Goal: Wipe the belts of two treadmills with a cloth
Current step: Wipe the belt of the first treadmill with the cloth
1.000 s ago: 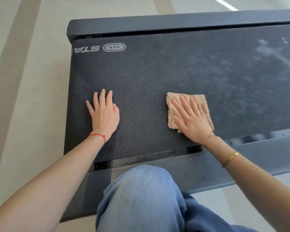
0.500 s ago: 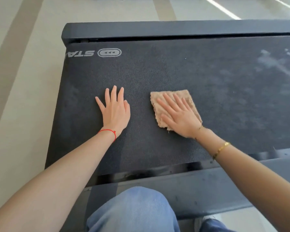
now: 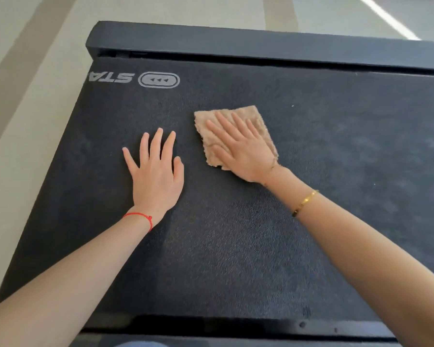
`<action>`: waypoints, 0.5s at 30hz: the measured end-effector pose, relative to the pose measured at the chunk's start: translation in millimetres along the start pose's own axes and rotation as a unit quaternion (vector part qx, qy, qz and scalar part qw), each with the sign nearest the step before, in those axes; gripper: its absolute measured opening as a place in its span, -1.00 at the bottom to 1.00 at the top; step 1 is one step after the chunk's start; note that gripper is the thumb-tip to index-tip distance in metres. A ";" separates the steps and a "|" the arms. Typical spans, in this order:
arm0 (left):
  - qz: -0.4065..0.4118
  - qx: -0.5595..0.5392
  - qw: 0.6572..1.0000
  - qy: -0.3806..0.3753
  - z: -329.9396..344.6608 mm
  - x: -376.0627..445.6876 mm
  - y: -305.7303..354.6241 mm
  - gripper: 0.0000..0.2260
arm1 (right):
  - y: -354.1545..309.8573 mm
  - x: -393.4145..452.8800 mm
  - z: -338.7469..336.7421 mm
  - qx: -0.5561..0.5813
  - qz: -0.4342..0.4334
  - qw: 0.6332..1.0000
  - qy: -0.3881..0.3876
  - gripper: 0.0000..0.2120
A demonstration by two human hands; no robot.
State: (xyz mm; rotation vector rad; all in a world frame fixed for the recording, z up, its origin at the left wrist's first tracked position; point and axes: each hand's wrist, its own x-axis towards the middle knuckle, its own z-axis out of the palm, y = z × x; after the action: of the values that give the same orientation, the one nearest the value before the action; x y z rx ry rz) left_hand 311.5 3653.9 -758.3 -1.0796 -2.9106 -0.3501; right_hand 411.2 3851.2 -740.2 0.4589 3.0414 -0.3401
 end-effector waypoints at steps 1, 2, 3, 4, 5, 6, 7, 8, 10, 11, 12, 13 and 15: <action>0.000 0.003 1.000 -0.002 -0.4 -0.1 0.5 -0.50 | 15.2 4.0 -3.9 -0.003 0.012 1.000 0.006 -0.46; -0.002 0.006 1.000 -0.002 -0.6 -0.4 1.2 -0.50 | 31.8 11.1 -8.7 -0.005 0.037 0.999 0.010 -0.45; -0.004 0.008 1.000 -0.001 -0.9 -0.6 1.7 -0.50 | 48.7 21.5 -14.1 -0.001 0.071 0.997 0.010 -0.45; -0.007 0.009 1.000 0.000 -1.0 -0.3 2.4 -0.50 | 64.2 34.7 -19.3 0.005 0.108 0.994 0.009 -0.45; -0.010 0.010 1.000 0.001 -1.0 0.2 2.9 -0.50 | 76.5 49.7 -23.9 0.010 0.141 0.990 0.009 -0.45; -0.013 0.012 1.000 0.001 -1.2 1.1 3.3 -0.50 | 84.0 65.7 -27.6 0.014 0.168 0.986 0.009 -0.46; -0.015 0.013 1.000 0.000 -1.4 1.3 3.4 -0.50 | 86.1 81.7 -29.7 0.018 0.187 0.982 0.009 -0.46; -0.017 0.014 1.000 -0.001 -1.9 1.5 3.7 -0.51 | 83.1 96.8 -30.5 0.022 0.195 0.981 0.008 -0.46; -0.020 0.014 1.000 -0.002 -3.5 1.6 4.9 -0.52 | 65.8 120.2 -28.1 0.026 0.177 0.984 0.004 -0.46; -0.021 0.014 1.000 -0.002 -4.7 2.5 5.7 -0.52 | 54.1 128.1 -26.0 0.026 0.152 0.988 -0.001 -0.46; -0.022 0.013 1.000 -0.004 -6.0 3.3 6.1 -0.52 | 41.3 132.7 -23.5 0.021 0.121 0.992 -0.008 -0.46; -0.021 0.011 1.000 -0.007 -7.4 3.5 6.6 -0.51 | 28.8 133.3 -21.1 0.013 0.087 0.996 -0.014 -0.46; -0.019 0.009 1.000 -0.012 -9.8 3.1 6.6 -0.49 | 12.5 124.5 -16.1 -0.004 0.022 0.999 -0.025 -0.45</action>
State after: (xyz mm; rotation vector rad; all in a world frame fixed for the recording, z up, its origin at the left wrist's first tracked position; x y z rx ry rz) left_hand 312.8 3658.6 -747.1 -1.0354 -2.9522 -0.3132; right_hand 295.7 3902.1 -736.8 0.5069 2.9791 -0.3334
